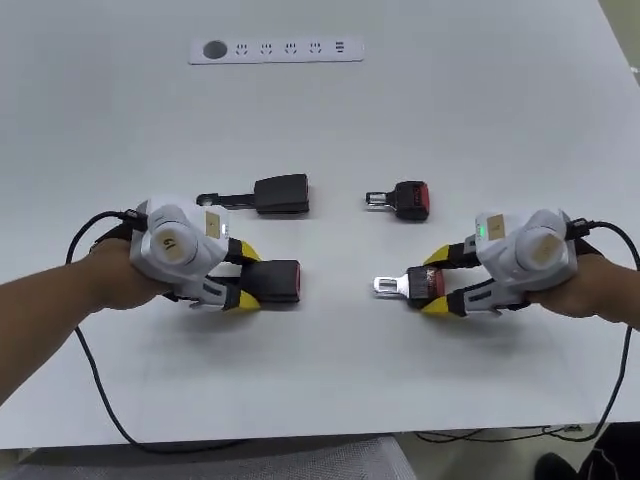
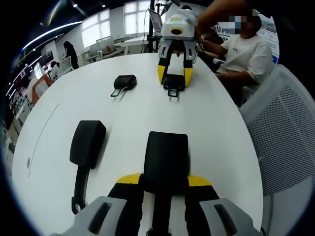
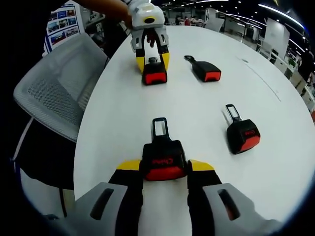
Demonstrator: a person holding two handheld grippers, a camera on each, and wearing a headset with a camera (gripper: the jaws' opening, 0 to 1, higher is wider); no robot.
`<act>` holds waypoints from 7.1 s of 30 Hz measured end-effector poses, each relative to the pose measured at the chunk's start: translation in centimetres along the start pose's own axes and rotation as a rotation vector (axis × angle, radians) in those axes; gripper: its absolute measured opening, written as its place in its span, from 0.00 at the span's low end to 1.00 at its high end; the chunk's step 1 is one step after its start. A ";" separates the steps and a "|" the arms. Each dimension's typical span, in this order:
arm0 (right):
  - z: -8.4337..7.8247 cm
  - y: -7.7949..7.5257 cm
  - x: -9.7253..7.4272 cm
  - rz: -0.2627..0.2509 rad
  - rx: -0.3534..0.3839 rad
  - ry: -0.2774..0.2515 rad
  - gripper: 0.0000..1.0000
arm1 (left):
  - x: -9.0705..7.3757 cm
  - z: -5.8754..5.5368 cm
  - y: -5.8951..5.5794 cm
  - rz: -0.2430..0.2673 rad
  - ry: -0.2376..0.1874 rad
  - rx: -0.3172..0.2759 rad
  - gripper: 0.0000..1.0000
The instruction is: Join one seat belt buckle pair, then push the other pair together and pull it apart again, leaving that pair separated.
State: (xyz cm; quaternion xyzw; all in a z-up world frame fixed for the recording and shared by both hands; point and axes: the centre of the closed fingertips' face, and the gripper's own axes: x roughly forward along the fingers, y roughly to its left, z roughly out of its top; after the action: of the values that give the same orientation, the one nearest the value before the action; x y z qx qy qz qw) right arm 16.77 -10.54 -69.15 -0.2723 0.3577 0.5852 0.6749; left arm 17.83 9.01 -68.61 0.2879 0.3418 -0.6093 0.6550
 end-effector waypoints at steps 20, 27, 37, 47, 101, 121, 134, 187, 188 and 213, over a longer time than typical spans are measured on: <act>2.2 0.5 1.8 -0.015 0.011 -0.024 0.32 | 0.2 -0.1 0.1 0.001 0.019 -0.011 0.33; 3.0 0.5 2.7 -0.006 0.000 -0.029 0.32 | 0.2 -0.2 0.1 0.002 0.025 -0.012 0.33; 5.4 1.2 4.6 0.007 -0.012 -0.066 0.32 | 0.3 -0.4 0.3 0.004 0.023 -0.019 0.33; 7.3 0.6 5.1 0.029 -0.025 -0.096 0.33 | 0.3 -0.5 0.3 0.005 0.030 -0.017 0.33; 10.6 1.3 7.9 0.027 -0.009 -0.119 0.32 | 0.4 -0.3 0.3 -0.001 0.068 -0.016 0.32; 10.6 0.9 7.6 0.032 -0.041 -0.201 0.31 | 0.4 -0.4 0.1 -0.004 0.035 0.022 0.32; 10.8 1.3 7.2 0.029 -0.027 -0.279 0.30 | 0.1 -0.2 0.0 -0.007 -0.004 0.021 0.31; 10.9 1.0 6.6 -0.060 0.096 -0.271 0.58 | -0.2 -0.3 -1.1 -0.060 0.057 0.010 0.56; 10.9 1.1 6.3 -0.063 0.091 -0.277 0.58 | -0.3 0.4 -1.5 -0.062 0.023 -0.037 0.57; 11.0 -2.4 -1.8 -0.213 0.170 -0.416 0.69 | -5.4 5.2 2.2 0.074 -0.118 -0.113 0.85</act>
State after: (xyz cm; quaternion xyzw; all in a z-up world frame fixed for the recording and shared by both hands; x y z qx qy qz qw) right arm 20.86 -3.36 -61.25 -0.1245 0.2284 0.5222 0.8122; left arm 20.36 8.35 -61.29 0.2264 0.3258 -0.5804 0.7112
